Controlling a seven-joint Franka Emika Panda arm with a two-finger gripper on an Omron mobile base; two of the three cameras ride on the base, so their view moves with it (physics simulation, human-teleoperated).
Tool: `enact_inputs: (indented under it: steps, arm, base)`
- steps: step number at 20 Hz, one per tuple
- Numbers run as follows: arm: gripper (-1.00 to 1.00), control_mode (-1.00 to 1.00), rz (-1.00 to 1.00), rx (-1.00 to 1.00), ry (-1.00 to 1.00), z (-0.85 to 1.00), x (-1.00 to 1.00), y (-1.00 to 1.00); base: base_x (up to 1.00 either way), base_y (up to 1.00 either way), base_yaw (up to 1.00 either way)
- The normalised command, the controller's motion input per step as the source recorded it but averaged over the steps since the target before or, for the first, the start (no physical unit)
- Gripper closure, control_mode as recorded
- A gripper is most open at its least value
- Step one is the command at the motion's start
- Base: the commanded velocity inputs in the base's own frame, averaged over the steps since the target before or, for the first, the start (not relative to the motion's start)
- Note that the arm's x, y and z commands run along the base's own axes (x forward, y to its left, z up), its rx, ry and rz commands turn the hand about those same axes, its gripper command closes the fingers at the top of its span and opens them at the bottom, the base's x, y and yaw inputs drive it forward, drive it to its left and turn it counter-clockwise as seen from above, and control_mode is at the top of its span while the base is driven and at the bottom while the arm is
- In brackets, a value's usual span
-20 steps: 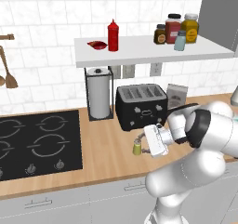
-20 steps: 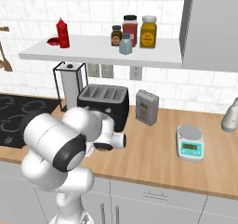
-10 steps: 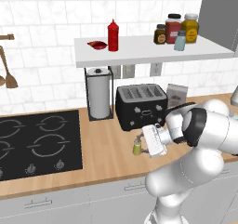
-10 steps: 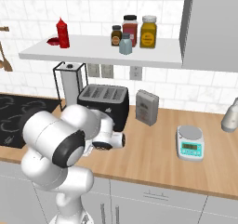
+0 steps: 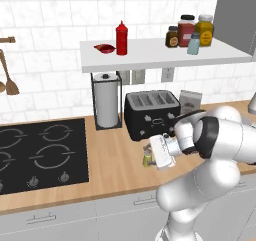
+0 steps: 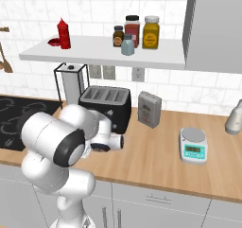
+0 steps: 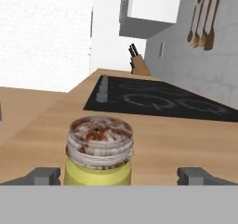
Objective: Put the shaker and condiment bottle from the counter next to their counterparts in the cabinet.
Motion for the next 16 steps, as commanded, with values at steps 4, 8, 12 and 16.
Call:
enact_inputs:
  steps: [4,8,12,16]
  arm:
    - [1.0,-1.0,0.0,0.0,0.0,-0.03,0.0,0.21]
    - [1.0,-1.0,0.0,0.03,0.03,-0.13,-0.01,-0.06]
    - [1.0,-1.0,-0.01,0.02,0.0,-0.1,-0.09,-0.08]
    - [1.0,-1.0,0.0,0.01,-0.01,0.29,-0.13,-0.05]
  base:
    - [0.0,0.0,0.0]
    - [0.0,0.0,0.0]
    - [0.0,0.0,0.0]
    - [0.0,0.0,0.0]
